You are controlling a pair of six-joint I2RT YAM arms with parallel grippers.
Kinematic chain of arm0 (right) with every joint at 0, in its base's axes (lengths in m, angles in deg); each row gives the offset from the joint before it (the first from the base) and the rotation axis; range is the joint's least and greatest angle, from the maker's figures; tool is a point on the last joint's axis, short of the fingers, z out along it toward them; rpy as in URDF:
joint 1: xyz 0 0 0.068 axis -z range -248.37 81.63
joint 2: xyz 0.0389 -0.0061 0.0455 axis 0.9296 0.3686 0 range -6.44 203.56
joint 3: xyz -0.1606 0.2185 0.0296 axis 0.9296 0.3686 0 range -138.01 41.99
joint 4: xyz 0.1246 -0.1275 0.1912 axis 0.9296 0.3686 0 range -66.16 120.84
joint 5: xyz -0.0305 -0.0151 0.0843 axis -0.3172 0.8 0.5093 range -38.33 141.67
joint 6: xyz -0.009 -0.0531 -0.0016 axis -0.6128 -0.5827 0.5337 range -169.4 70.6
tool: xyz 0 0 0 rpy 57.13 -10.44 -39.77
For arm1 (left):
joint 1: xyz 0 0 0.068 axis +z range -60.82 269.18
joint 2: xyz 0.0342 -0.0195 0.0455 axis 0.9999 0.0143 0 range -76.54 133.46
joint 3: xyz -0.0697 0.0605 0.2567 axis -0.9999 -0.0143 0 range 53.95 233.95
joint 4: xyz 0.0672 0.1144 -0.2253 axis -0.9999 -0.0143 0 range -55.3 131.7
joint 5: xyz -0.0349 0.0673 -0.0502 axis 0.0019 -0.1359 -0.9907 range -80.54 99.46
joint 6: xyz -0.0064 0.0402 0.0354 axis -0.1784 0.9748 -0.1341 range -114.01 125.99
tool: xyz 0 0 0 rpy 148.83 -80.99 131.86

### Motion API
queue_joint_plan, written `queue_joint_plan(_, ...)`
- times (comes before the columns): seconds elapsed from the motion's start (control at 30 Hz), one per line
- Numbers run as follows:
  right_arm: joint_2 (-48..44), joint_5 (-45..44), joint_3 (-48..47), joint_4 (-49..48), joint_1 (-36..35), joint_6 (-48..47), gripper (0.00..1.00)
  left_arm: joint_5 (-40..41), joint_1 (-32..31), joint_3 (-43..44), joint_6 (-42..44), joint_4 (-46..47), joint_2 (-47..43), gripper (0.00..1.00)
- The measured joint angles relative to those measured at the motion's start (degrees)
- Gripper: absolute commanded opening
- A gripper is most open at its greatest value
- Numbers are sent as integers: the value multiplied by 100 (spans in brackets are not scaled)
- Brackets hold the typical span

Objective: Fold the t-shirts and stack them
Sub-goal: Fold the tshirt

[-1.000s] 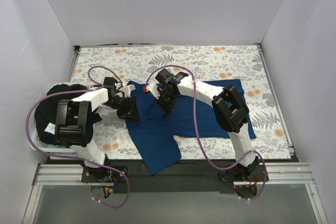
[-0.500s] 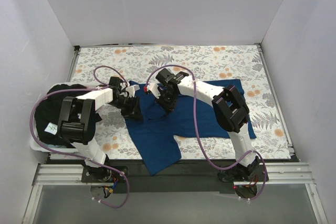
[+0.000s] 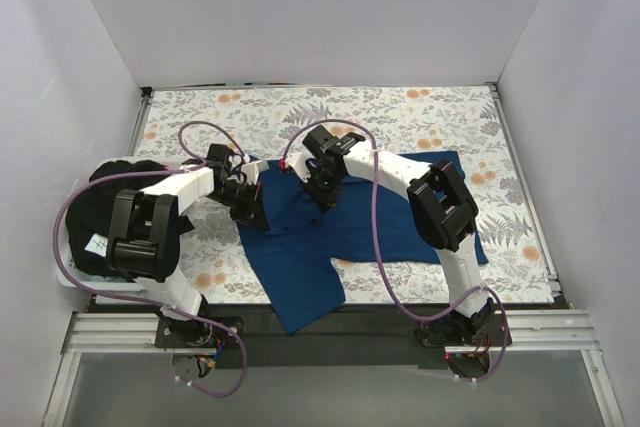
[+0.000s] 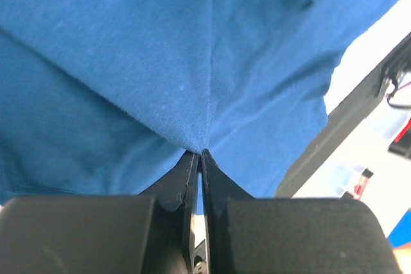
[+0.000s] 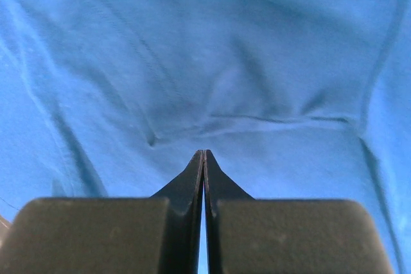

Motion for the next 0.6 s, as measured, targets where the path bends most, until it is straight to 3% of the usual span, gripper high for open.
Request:
queue_joint_plan(0.53,-387,0,203,-9,247,-68,1,-221,-535,87,133,-271,-275,0)
queue_joint_plan(0.6,-387,44,203,-13,247,-63,9,-214,-531,87,114,-269,-275,0)
